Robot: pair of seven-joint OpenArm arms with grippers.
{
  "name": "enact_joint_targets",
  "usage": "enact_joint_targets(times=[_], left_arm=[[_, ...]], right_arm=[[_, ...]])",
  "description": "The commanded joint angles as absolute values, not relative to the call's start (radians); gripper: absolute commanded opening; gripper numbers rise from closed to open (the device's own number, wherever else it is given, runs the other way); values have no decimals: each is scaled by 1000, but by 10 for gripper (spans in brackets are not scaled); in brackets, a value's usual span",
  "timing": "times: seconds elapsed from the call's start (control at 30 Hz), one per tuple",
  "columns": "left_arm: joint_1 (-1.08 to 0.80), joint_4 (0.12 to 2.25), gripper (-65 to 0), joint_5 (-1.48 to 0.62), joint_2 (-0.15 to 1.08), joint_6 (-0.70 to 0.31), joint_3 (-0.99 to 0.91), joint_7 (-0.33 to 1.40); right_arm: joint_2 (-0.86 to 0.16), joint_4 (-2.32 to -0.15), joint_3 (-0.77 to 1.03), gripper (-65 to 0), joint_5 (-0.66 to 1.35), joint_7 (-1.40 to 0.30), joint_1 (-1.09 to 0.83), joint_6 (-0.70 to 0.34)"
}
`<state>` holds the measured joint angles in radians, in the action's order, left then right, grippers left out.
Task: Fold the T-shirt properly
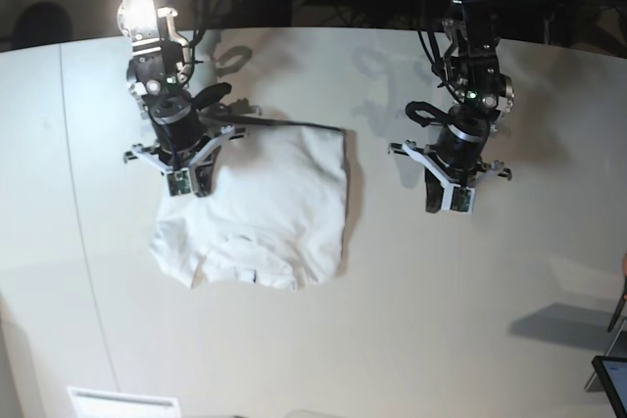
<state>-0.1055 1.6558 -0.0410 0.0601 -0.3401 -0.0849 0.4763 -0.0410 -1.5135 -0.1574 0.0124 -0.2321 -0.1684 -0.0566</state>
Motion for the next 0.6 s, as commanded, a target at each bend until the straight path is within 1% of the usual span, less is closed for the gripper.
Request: enact_joint_targets(times=[0.0, 0.1, 0.33, 0.5, 0.57], left_arm=[[-94, 1678, -650, -47, 61, -335, -84, 443], [-111, 1689, -650, -47, 58, -337, -82, 424], [-199, 1685, -650, -47, 65, -338, -79, 147], [-295, 1690, -650, -39, 124, -392, -33, -18], [-340, 1693, -650, -39, 145, -394, -24, -74]], right_arm=[[-42, -1549, -136, -633, 15, -219, -162, -71], [-41, -1601, -91, -633, 15, -209, -165, -81], [-42, -1702, -58, -633, 15, -2, -255, -143], [-44, -1679, -58, -631, 15, 317, -371, -143], [-77, -1659, -58, -631, 15, 453, -417, -145]])
